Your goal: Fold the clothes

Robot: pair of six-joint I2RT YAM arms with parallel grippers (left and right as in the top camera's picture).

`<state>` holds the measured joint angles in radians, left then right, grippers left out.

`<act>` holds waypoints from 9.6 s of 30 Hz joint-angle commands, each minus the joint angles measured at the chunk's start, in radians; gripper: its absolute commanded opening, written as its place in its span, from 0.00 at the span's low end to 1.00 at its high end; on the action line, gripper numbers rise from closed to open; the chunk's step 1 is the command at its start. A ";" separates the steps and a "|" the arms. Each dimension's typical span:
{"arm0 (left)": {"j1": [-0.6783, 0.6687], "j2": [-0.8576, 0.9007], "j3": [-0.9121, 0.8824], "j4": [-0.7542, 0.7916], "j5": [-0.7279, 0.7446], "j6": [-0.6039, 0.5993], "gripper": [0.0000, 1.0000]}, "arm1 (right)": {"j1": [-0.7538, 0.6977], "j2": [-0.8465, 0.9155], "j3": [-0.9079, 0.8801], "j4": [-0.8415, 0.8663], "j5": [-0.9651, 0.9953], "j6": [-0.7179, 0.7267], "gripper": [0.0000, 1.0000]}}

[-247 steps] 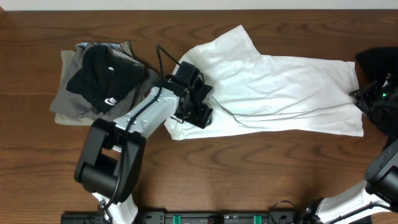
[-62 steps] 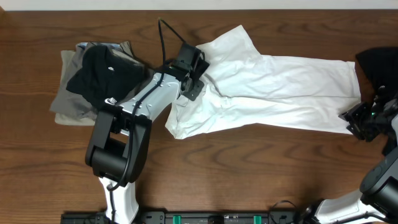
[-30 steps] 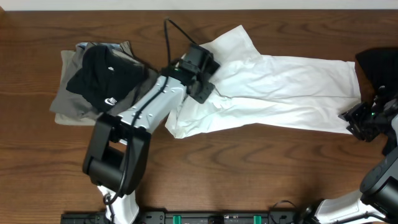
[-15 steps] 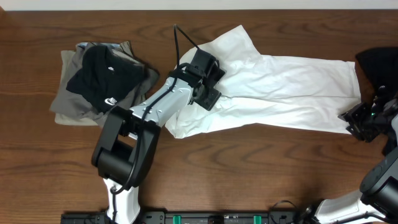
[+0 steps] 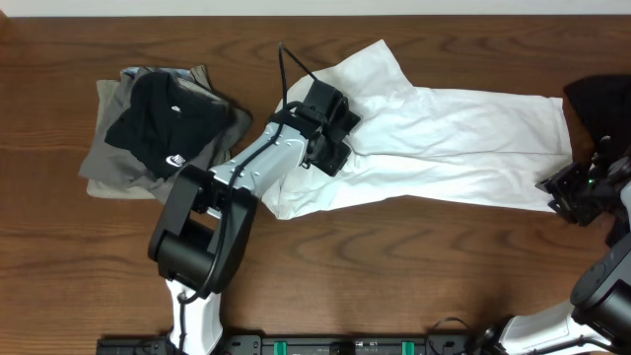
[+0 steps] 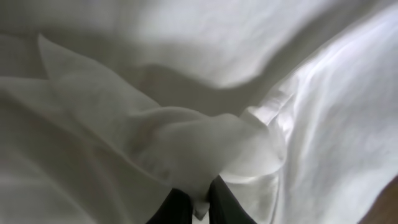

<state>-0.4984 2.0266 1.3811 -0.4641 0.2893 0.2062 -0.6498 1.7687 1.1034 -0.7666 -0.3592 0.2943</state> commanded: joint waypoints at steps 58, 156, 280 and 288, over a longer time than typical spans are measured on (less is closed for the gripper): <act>0.101 -0.562 0.018 -0.552 -0.149 -0.185 0.96 | -0.023 -0.298 0.005 -0.009 -0.222 -0.116 0.53; 0.306 0.023 -0.101 -0.371 -0.006 -0.185 0.06 | -0.013 0.083 -0.010 0.099 0.189 -0.158 0.35; 0.154 -0.095 -0.332 -0.390 -0.148 -0.186 0.06 | 0.000 -0.016 -0.098 -0.035 0.182 0.064 0.18; 0.154 -0.167 -0.332 -0.414 -0.148 -0.207 0.06 | -0.050 -0.018 -0.199 0.040 0.368 0.100 0.06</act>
<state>-0.3481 1.8633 1.0824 -0.8658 0.1955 0.0185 -0.6750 1.7397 0.9348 -0.7109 -0.1432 0.3664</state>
